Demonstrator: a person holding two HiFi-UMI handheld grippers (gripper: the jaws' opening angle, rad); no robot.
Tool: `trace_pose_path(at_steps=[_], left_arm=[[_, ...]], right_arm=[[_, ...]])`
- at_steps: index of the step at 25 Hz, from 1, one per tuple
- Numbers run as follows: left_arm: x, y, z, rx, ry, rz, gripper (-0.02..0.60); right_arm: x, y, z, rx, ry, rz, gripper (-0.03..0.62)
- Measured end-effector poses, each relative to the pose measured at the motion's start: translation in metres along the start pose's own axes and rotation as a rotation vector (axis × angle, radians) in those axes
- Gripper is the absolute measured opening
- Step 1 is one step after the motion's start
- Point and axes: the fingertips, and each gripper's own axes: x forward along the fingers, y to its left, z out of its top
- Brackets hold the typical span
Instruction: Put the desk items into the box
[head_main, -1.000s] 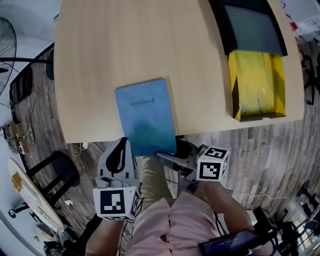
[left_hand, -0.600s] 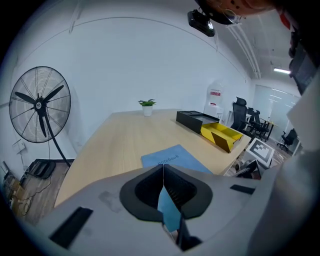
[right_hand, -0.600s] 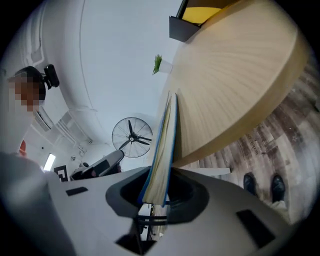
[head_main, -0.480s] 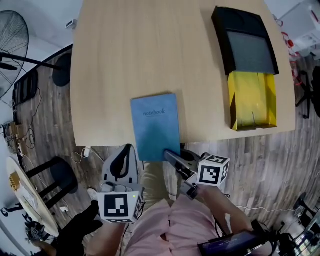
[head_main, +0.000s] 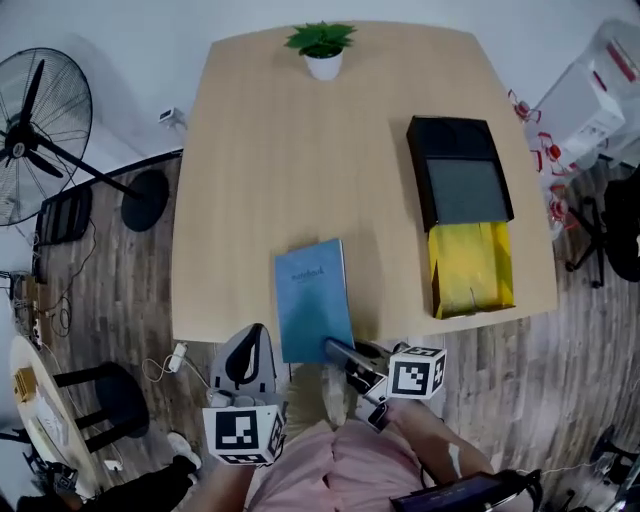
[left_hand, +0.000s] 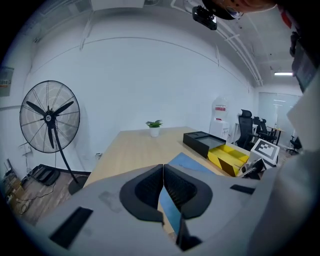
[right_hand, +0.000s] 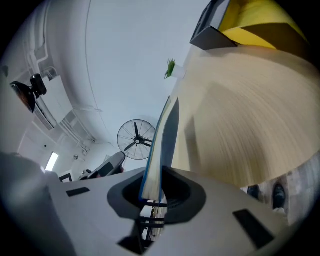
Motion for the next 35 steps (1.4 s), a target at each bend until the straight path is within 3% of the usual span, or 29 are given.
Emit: trace_pose_path(at_steps=[5, 17, 25, 35], left_arm=[[-0.009, 0.001, 0.028, 0.005, -0.051, 0.015, 0.012], [0.014, -0.024, 0.118, 0.014, -0.270, -0.025, 0.012], [0.029, -0.033, 0.140, 0.033, -0.320, -0.072, 0.012], [0.051, -0.036, 0.132, 0.013, -0.278, -0.193, 0.012]], right_arm=[[-0.002, 0.039, 0.024, -0.048, -0.024, 0.047, 0.046], [-0.032, 0.115, 0.119, -0.231, -0.129, 0.093, 0.046], [-0.049, 0.126, 0.152, -0.260, -0.233, 0.081, 0.046], [-0.054, 0.123, 0.156, -0.197, -0.325, 0.010, 0.048]])
